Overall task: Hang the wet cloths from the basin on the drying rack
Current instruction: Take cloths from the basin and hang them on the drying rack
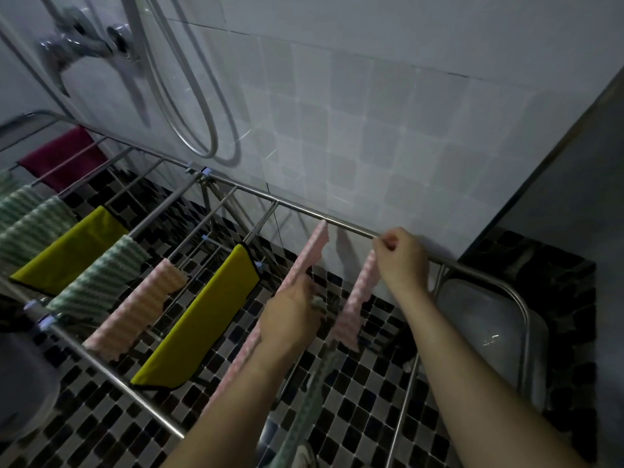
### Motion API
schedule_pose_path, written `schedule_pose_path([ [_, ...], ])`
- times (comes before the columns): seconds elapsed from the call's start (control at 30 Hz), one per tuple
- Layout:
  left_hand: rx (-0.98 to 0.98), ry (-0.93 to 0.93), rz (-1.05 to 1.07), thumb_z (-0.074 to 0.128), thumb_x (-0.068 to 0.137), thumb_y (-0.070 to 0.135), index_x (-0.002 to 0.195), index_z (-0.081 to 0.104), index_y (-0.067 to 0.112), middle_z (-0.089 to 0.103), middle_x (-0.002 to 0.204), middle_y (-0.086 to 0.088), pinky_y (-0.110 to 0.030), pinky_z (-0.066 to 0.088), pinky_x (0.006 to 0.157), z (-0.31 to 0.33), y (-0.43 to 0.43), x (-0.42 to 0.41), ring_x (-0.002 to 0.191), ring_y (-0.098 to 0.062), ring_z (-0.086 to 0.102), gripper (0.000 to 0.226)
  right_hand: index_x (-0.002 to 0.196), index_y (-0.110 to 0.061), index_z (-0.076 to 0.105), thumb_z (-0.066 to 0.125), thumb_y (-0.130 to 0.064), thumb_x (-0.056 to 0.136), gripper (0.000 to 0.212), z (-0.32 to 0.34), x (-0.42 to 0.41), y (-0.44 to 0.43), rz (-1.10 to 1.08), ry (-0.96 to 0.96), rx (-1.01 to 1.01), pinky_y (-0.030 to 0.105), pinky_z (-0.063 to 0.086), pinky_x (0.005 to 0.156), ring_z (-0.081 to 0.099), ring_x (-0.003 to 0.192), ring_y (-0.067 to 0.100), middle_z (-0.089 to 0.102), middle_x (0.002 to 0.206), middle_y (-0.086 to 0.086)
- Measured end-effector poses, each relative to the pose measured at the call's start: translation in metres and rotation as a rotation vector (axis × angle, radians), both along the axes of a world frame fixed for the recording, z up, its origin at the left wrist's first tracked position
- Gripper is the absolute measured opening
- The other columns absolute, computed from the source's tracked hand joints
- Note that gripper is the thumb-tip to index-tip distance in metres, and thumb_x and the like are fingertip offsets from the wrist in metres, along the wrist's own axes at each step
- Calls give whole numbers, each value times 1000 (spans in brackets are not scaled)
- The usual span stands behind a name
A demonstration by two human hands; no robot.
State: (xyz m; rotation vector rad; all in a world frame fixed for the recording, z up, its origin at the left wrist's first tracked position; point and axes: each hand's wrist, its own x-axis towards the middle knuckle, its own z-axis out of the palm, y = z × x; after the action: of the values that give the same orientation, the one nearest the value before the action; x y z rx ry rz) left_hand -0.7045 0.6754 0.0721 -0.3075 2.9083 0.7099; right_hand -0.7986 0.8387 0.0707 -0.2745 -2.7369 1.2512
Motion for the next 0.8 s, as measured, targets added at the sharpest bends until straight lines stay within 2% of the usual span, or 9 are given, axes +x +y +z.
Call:
schedule_pose_path([
  [0.07,75,-71,-73,61,93,27,100,63,21,69,87,4,-19,40,51,1,5,1,64,-8,56,9,81,-9,69,60,-29,90,24,-9,10,7,-75,-126,-23,26,42,58,61,70,23,68,76,6],
  [0.13,181,-149,-116,64,90,40,86,65,24,64,72,9,-14,35,45,-2,10,2,56,0,55,17,71,-7,69,59,-42,91,42,-17,16,8,-82,-250,-106,24,42,55,60,62,23,66,66,7],
  [0.17,201,-160,-134,65,88,43,83,66,25,64,69,9,-13,39,45,-3,12,3,55,2,57,19,72,-6,70,59,-47,90,47,-20,16,8,-86,-290,-152,25,46,58,63,63,24,68,67,8],
  [0.23,200,-152,-143,66,88,43,81,69,24,69,70,7,-23,53,54,-5,15,5,58,-2,63,20,75,-3,72,59,-51,88,51,-25,13,5,-98,-320,-207,33,54,67,68,69,29,71,72,14],
  [0.3,202,-128,-141,65,89,40,82,71,22,71,73,4,-31,59,62,-7,15,5,60,-6,66,20,74,-2,72,58,-47,89,49,-26,9,1,-96,-321,-207,38,56,73,69,73,32,71,75,17],
  [0.47,164,-59,-199,67,88,33,94,69,23,71,85,5,-25,53,64,-9,16,6,70,-6,65,12,66,-12,67,51,-45,94,46,-22,4,1,-100,-305,-91,26,43,56,63,65,24,69,70,9],
  [0.57,146,10,-210,66,88,31,97,70,25,72,87,5,-28,53,65,-8,19,6,71,-8,63,11,62,-15,63,53,-45,93,44,-25,-3,2,-125,-282,-90,26,40,56,65,68,27,70,72,10],
  [0.7,112,94,-181,66,87,28,102,70,24,73,92,3,-34,56,69,-10,23,3,79,-14,67,16,70,-10,70,55,-42,93,42,-24,-7,1,-163,-265,-101,23,35,49,61,63,25,68,69,8],
  [0.8,124,108,-177,65,89,29,105,68,22,73,93,3,-35,57,70,-11,23,1,80,-15,67,17,74,-9,70,53,-41,94,41,-22,-5,1,-175,-258,-30,21,29,47,57,62,22,62,66,4],
])
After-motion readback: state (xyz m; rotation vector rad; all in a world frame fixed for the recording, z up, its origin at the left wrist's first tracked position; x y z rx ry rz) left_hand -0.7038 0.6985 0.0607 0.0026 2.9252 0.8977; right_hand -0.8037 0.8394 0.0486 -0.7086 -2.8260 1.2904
